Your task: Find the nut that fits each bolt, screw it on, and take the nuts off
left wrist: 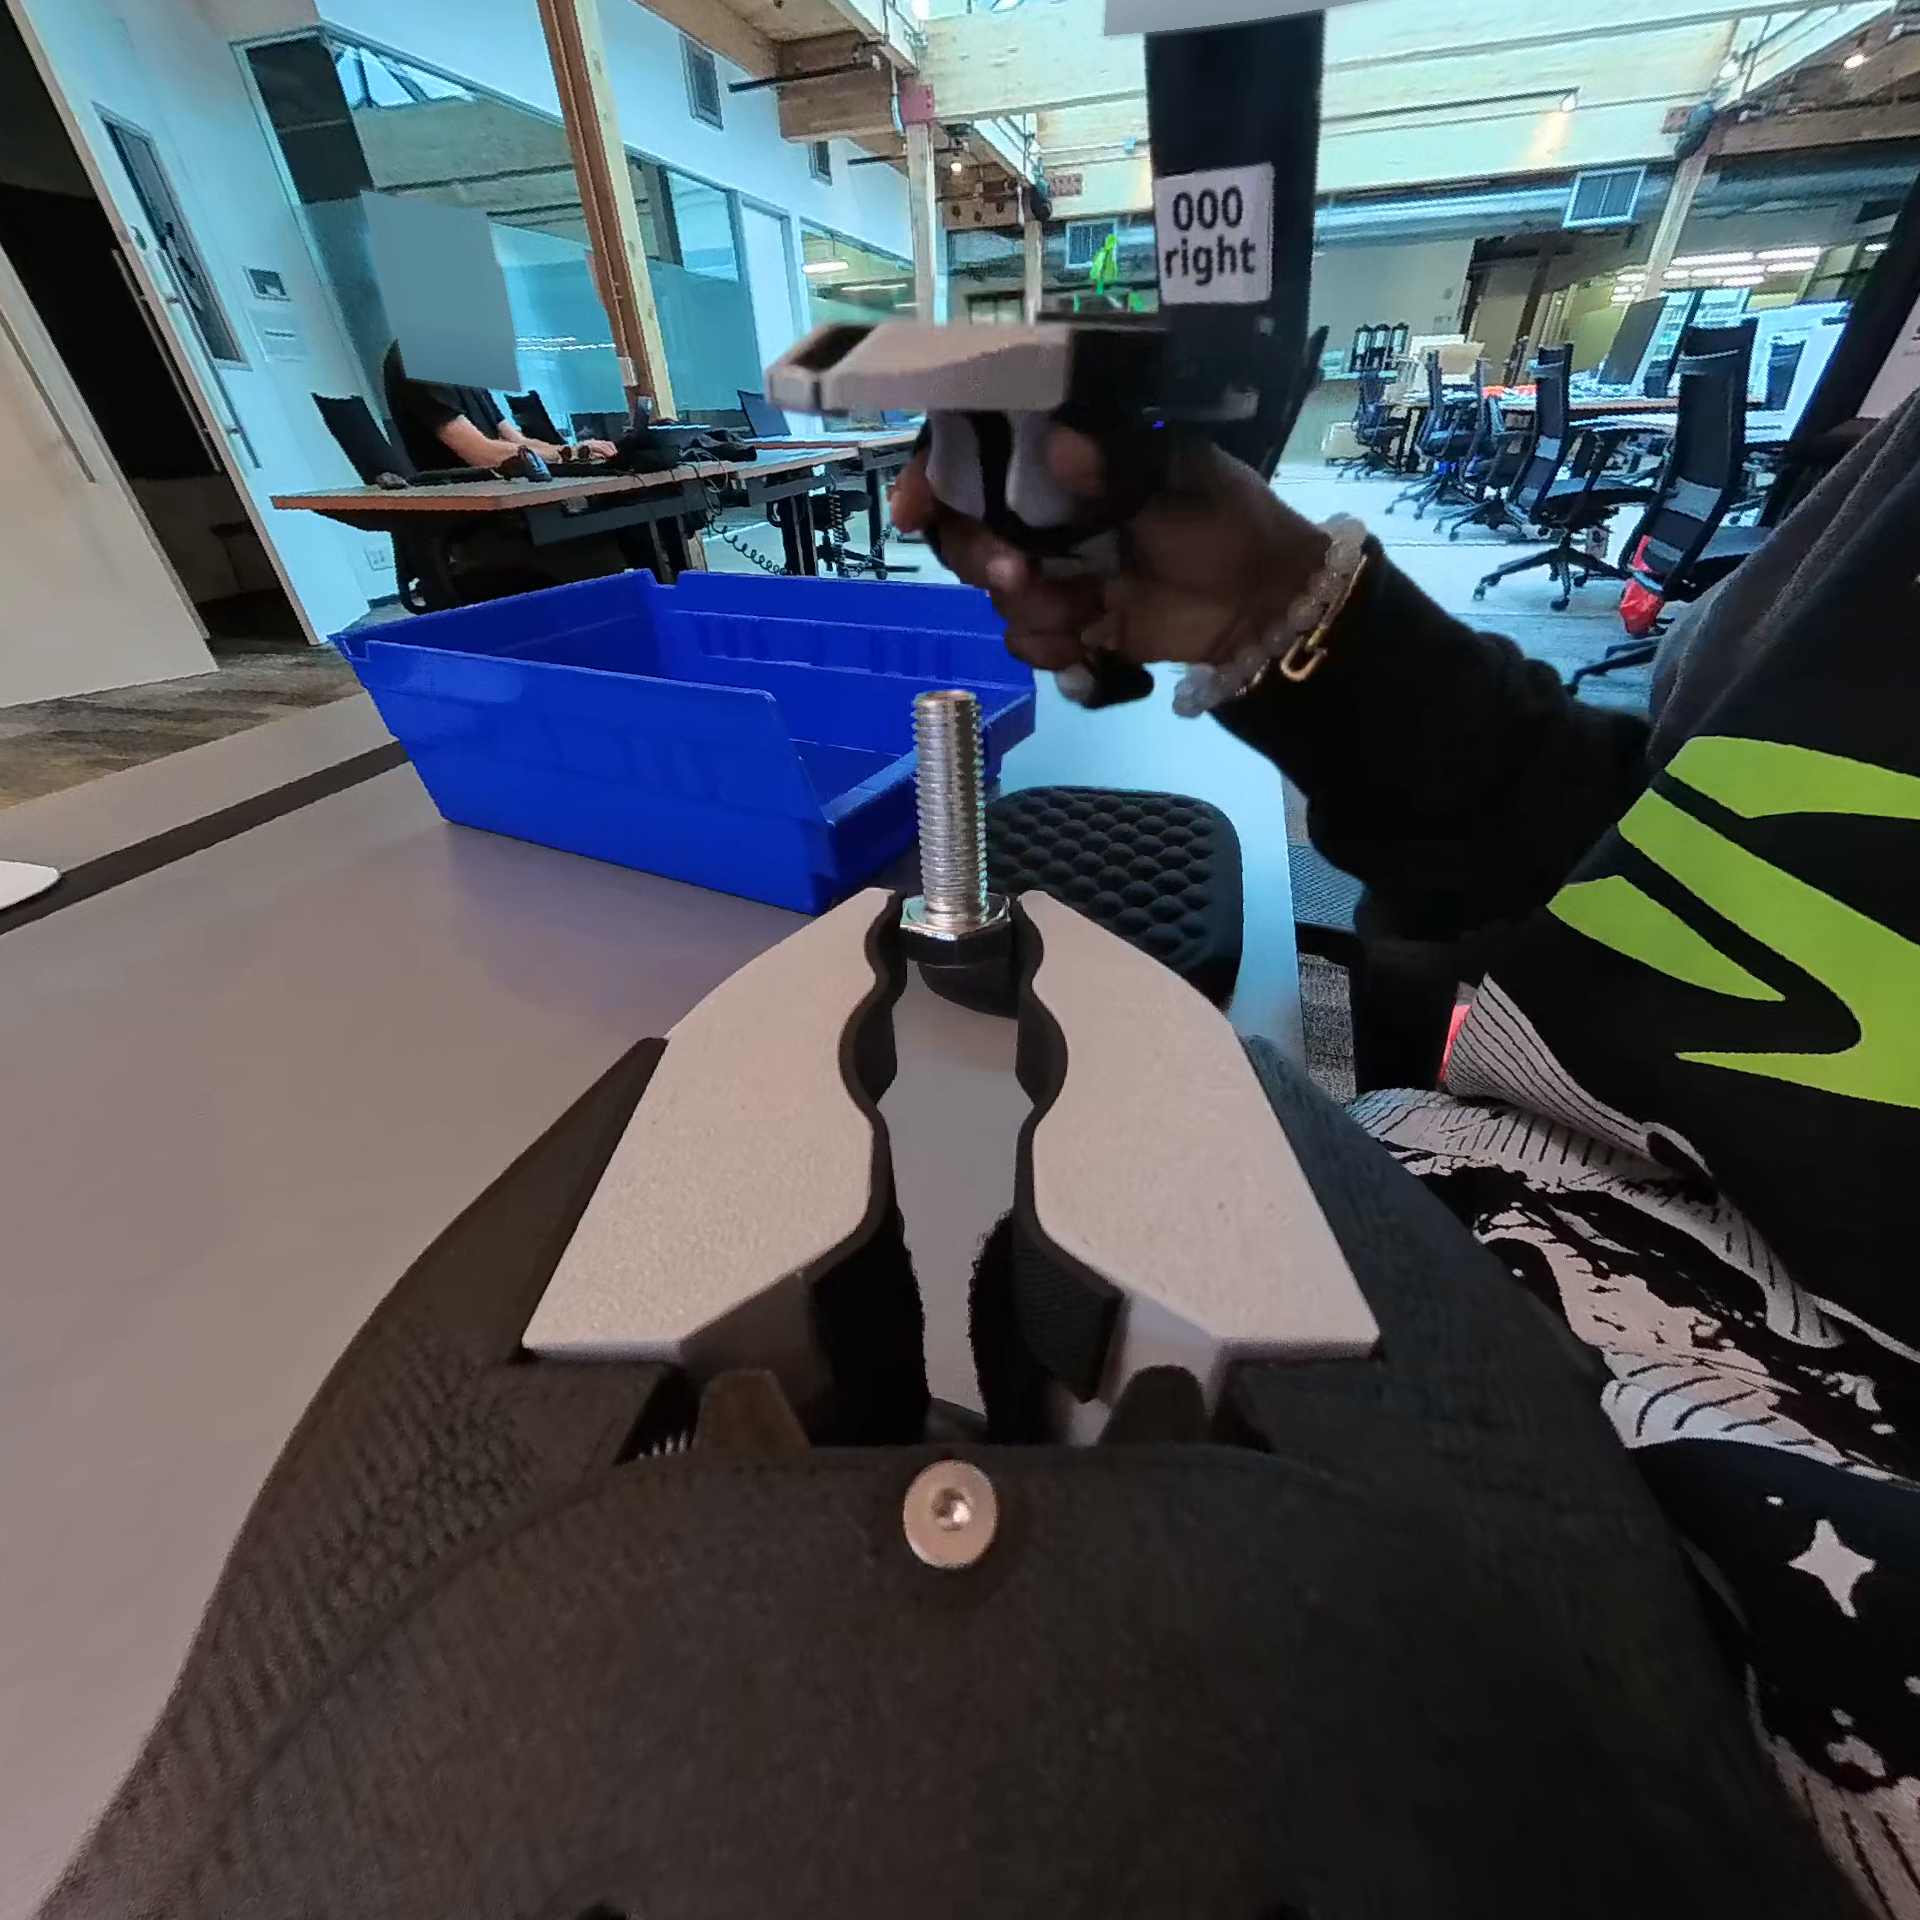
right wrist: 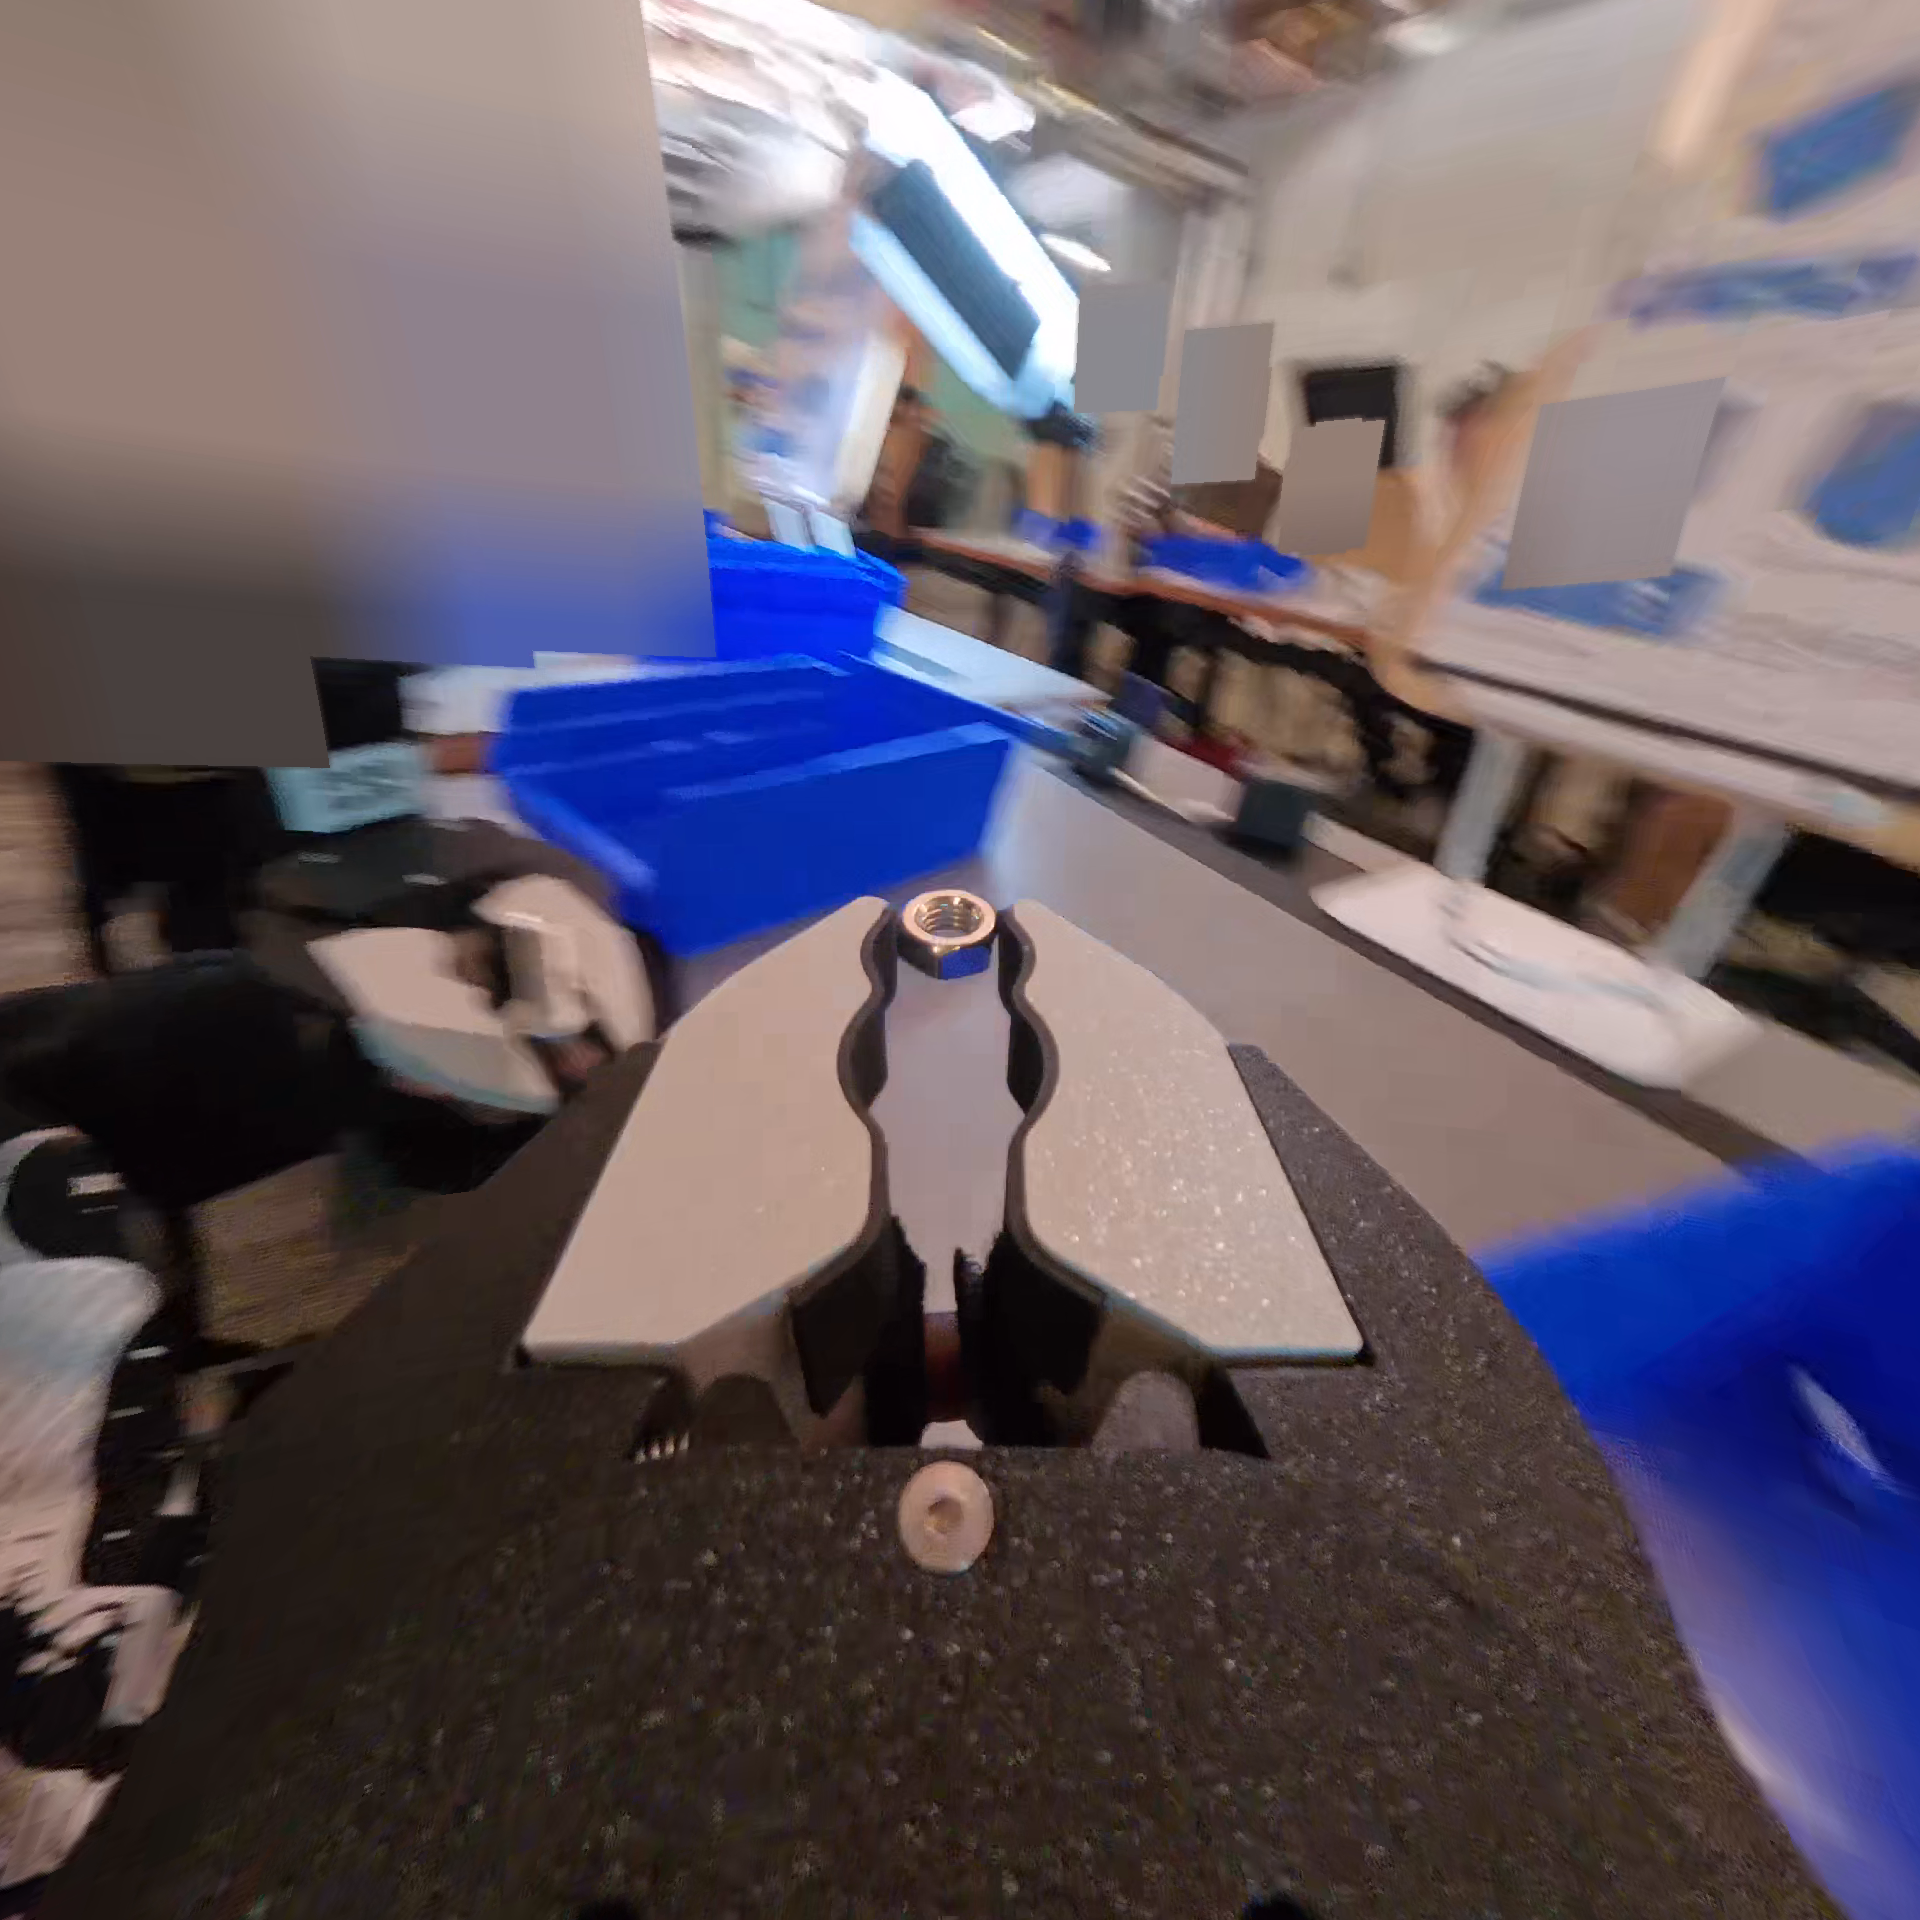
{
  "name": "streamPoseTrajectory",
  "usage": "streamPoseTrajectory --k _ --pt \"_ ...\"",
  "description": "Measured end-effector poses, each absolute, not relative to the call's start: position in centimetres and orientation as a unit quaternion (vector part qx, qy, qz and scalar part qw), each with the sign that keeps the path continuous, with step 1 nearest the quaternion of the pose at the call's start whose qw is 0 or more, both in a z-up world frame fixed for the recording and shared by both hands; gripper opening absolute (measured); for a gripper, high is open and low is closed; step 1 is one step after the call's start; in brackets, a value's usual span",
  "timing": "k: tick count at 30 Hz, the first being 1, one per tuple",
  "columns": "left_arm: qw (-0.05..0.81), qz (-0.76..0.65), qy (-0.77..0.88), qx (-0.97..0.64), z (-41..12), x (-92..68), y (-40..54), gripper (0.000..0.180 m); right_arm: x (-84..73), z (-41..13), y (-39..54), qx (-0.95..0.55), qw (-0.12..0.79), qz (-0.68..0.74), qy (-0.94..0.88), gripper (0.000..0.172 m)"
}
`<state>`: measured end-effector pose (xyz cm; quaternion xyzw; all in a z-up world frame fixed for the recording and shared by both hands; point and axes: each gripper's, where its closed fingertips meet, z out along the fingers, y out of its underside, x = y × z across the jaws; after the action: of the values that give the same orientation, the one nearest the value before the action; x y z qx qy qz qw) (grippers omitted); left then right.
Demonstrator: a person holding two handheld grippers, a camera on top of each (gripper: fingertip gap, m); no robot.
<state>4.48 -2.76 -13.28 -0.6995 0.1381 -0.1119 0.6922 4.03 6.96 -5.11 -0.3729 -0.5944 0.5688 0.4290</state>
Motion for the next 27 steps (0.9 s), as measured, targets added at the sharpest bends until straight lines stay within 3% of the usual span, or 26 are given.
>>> streamPoseTrajectory --k 4,8,20,25,27 --pt "0.692 -0.109 0.133 -0.701 -13.3 4.3 -2.7 0.018 5.0 -8.6 17.2 -0.552 0.458 0.418 -0.557 0.019" --pt "0.689 -0.107 0.132 -0.704 -13.4 4.3 -2.6 0.018 6.6 -14.1 22.9 -0.683 0.384 0.281 -0.554 0.019" --pt "0.691 -0.108 0.129 -0.703 -13.4 4.2 -2.6 0.018 7.7 -23.1 25.8 -0.76 0.178 0.088 -0.618 0.019" --pt "0.692 -0.111 0.125 -0.702 -13.3 4.1 -2.6 0.018 7.4 -22.3 25.9 -0.759 0.201 0.095 -0.612 0.031" --pt "0.692 -0.11 0.124 -0.702 -13.3 4.1 -2.6 0.018 6.5 -20.3 26.0 -0.748 0.262 0.116 -0.599 0.033"
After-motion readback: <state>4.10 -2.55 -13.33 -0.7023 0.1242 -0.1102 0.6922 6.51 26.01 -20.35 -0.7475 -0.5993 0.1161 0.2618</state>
